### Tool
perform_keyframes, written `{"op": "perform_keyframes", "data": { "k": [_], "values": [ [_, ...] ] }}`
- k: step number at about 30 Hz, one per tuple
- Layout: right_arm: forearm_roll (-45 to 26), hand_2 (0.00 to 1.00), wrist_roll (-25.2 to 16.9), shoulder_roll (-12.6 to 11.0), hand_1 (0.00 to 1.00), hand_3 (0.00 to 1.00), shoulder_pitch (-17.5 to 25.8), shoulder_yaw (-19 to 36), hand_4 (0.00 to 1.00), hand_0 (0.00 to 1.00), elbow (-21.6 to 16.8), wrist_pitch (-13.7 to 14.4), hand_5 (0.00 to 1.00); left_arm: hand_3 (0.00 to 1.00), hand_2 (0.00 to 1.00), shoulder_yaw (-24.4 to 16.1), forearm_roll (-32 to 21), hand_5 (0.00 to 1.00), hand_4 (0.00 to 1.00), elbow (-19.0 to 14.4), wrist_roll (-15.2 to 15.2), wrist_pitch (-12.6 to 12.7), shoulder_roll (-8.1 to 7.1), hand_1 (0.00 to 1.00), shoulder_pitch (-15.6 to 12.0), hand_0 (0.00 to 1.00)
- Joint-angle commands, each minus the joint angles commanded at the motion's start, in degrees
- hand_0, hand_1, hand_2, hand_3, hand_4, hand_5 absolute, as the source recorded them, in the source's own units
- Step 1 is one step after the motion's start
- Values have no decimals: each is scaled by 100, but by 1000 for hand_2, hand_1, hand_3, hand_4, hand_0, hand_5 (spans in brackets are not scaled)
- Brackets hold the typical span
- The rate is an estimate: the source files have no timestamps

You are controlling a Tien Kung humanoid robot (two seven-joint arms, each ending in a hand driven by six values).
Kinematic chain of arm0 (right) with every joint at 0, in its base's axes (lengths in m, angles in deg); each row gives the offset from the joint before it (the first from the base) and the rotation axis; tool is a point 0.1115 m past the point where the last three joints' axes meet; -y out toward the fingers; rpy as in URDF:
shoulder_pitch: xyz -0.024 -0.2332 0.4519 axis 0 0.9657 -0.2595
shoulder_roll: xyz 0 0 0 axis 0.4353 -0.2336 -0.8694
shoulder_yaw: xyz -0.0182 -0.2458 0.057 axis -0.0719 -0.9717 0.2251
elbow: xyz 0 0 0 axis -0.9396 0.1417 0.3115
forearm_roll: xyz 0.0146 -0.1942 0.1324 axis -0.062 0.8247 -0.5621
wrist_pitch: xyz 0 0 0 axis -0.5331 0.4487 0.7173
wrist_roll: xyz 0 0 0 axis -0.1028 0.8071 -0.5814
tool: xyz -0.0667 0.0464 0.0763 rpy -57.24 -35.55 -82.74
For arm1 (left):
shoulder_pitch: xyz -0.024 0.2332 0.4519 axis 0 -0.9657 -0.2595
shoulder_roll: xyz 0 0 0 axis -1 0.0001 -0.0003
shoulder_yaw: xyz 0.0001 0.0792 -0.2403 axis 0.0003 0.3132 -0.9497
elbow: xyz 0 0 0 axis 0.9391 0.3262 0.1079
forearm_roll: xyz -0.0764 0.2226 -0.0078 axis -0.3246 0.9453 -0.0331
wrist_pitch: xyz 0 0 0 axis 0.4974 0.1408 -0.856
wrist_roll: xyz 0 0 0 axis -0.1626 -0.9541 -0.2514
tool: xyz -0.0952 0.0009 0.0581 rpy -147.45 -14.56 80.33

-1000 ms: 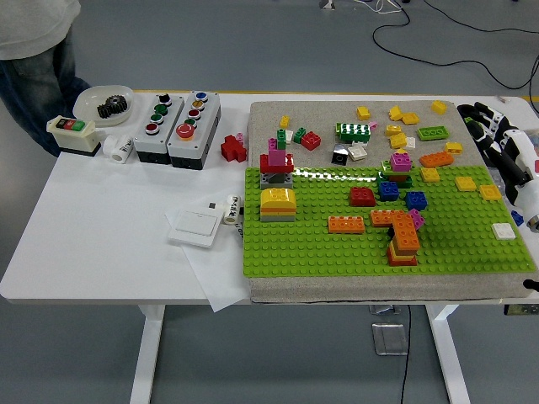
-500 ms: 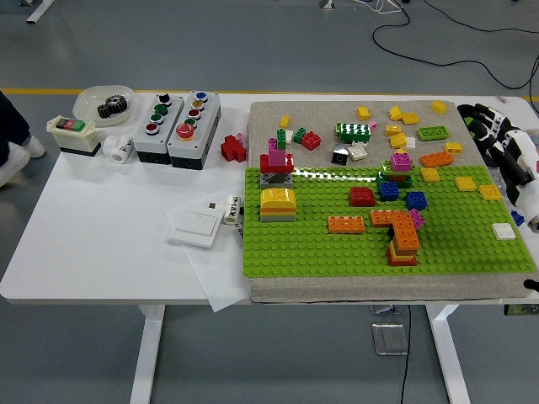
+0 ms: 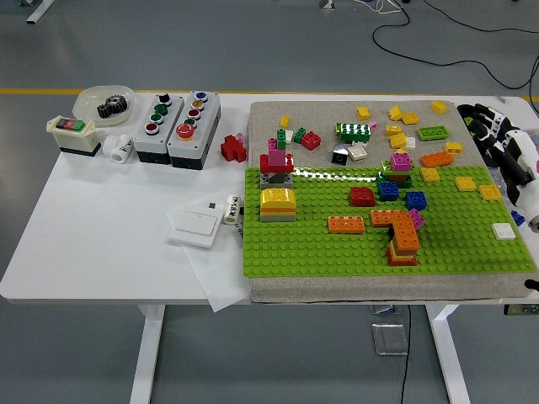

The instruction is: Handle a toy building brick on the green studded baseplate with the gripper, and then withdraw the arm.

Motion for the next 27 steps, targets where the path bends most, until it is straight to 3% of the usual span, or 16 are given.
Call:
{"op": "perform_keyframes", "data": {
  "k": [27],
  "values": [
    [0, 893, 2, -5, 860, 909, -16, 19, 998, 939, -7, -5, 774, 595, 496, -46, 92, 764, 619, -2, -13, -26, -6, 461, -2, 419]
  ]
}}
